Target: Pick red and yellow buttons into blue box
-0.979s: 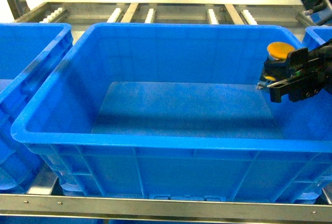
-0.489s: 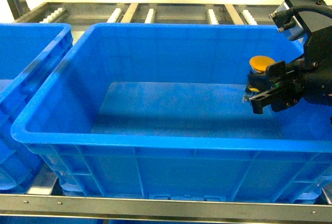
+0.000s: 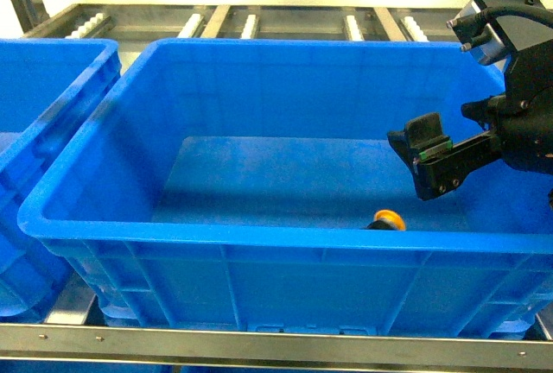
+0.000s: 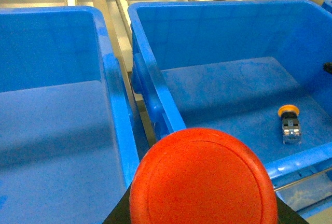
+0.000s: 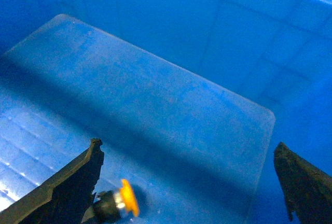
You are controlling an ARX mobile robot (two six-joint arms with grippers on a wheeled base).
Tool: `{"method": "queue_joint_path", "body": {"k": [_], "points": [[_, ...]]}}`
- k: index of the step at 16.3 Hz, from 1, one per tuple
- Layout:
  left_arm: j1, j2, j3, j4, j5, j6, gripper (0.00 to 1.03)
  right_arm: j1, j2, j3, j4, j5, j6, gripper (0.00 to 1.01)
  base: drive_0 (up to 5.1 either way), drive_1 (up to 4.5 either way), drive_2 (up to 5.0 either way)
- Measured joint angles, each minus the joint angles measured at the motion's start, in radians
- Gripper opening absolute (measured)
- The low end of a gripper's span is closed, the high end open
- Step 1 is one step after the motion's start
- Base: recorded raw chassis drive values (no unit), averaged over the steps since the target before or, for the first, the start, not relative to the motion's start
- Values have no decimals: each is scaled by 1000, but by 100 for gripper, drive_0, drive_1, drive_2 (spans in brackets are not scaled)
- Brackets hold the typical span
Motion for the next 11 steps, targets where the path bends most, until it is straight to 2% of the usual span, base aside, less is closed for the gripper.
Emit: {"method": "queue_joint_path", "body": {"k": [1,4,5,7,9,11], "points": [[0,0,0,0,0,0,23,0,0,0,0,0,0,97,0,0,0],[-15,7,0,10,-8,0,23,0,0,0,0,0,0,98,0,0,0],[-86,61,32,26,-54,7,23,0,0,0,0,0,0,98,0,0,0],[-226,123,105,21,-88,32,23,0,0,0,0,-2,0,98,0,0,0],[-288,195,151,15,-146,56,23,0,0,0,0,-2,0,98,0,0,0],[-345,301,216,-11,-216,49,23,0,0,0,0,-3,0,98,0,0,0]]}}
